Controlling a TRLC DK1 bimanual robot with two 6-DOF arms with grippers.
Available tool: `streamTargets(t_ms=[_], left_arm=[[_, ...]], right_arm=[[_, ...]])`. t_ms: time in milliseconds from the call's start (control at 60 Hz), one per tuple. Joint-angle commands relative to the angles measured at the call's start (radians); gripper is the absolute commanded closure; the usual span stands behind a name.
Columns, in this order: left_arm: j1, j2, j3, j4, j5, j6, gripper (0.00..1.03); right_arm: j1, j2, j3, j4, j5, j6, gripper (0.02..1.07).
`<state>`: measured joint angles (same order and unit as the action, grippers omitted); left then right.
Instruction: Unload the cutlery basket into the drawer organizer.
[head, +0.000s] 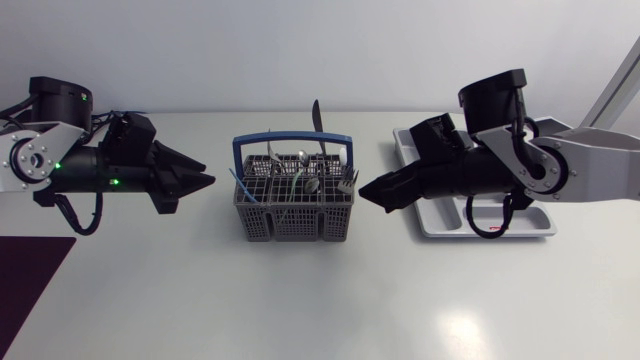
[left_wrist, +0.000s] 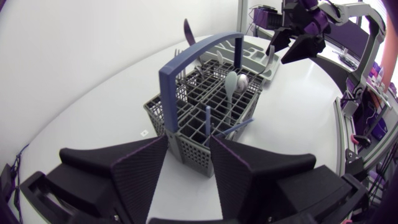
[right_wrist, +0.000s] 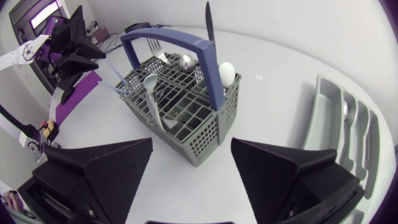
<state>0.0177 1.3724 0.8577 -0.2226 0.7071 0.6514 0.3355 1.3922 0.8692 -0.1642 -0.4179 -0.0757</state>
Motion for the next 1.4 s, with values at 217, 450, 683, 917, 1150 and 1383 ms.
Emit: streamTargets(t_ms=[217, 450, 683, 917, 1150, 1383], left_arm=[[-0.104, -0.024, -0.066, 0.138, 0.017, -0.009, 0.50], [-0.134, 0.028, -0.066, 0.189, 0.000, -0.027, 0.61], [-0.134, 0.062, -0.063, 0.203, -0.014, -0.027, 0.63], [-0.139, 0.102, -0.043, 0.241, -0.014, -0.050, 0.94], [-0.147, 0.099, -0.040, 0.243, -0.014, -0.053, 1.00], [-0.131, 0.001, -0.034, 0.233, -0.014, -0.095, 1.00]], right_arm=[[0.036, -0.047, -0.047, -0.026, 0.002, -0.012, 0.14], [0.042, -0.056, -0.059, -0.026, -0.001, -0.012, 0.14], [0.054, -0.070, -0.068, -0.028, -0.001, -0.012, 0.14], [0.065, -0.073, -0.078, -0.026, 0.001, -0.010, 0.14], [0.068, -0.075, -0.079, -0.028, 0.004, -0.012, 0.14], [0.073, -0.085, -0.081, -0.028, 0.004, -0.012, 0.14]])
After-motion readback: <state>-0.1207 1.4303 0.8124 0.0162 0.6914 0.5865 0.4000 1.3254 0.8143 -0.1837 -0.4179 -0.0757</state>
